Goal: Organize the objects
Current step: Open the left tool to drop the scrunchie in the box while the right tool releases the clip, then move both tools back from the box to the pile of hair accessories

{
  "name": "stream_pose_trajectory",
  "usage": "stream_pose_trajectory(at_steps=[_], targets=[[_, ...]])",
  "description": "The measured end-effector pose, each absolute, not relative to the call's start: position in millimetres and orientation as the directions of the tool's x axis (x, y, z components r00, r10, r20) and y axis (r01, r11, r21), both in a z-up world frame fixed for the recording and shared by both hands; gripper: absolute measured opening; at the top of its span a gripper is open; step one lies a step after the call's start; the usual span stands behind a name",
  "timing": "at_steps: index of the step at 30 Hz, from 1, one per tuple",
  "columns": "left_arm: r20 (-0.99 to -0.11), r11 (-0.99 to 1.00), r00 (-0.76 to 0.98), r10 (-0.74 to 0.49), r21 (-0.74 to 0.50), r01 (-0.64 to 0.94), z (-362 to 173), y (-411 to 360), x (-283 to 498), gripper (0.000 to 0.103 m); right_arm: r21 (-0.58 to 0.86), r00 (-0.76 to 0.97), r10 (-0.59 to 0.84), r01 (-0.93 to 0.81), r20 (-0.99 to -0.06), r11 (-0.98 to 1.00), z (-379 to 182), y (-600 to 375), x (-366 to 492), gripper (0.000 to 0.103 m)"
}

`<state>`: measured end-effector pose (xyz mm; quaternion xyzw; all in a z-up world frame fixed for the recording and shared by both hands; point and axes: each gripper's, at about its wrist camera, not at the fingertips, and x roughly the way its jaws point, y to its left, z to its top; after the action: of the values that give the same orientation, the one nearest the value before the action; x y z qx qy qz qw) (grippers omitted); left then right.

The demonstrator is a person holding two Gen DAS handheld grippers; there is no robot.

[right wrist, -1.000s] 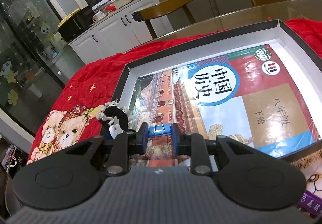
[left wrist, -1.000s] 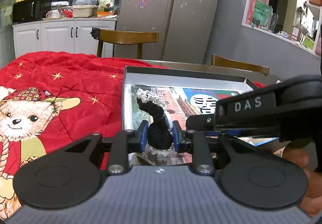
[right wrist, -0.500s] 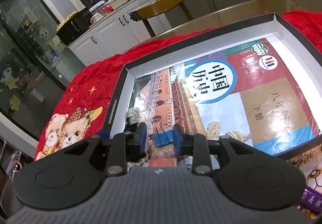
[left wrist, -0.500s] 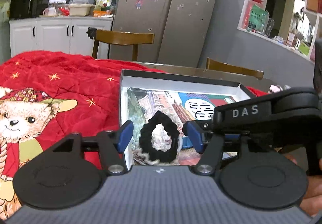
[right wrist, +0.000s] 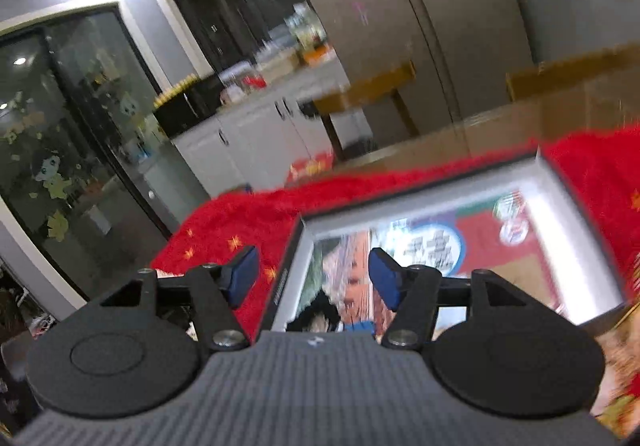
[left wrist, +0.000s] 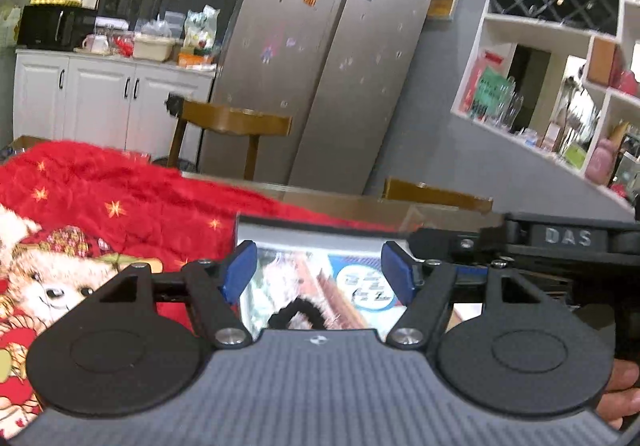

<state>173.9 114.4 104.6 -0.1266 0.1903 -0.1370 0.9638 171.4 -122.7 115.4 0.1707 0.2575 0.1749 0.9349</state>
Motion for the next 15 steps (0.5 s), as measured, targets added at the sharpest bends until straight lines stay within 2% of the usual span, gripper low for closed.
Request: stream_pose_trajectory(at_steps=[5,10,15], targets=[[-0.273,0.918,0.895,-0.353,-0.283,0.277,132,107,143,0.075,0.356,0.868,0.379,-0.260,-0.322,0.898,135,-142,125,0.081],[-0.204,0.883,0.872,-0.445,-0.261,0.390,143,88,102,0.075,0.323,0.891,0.349,-0.252,-0.289,0.912,136,-161,89,0.081],[-0.160,0.884,0.873,-0.461,-0.164,0.437,141,57,59,0.075,0.301,0.921,0.299,-0.219,-0.251,0.928,134,-179,59,0.081]])
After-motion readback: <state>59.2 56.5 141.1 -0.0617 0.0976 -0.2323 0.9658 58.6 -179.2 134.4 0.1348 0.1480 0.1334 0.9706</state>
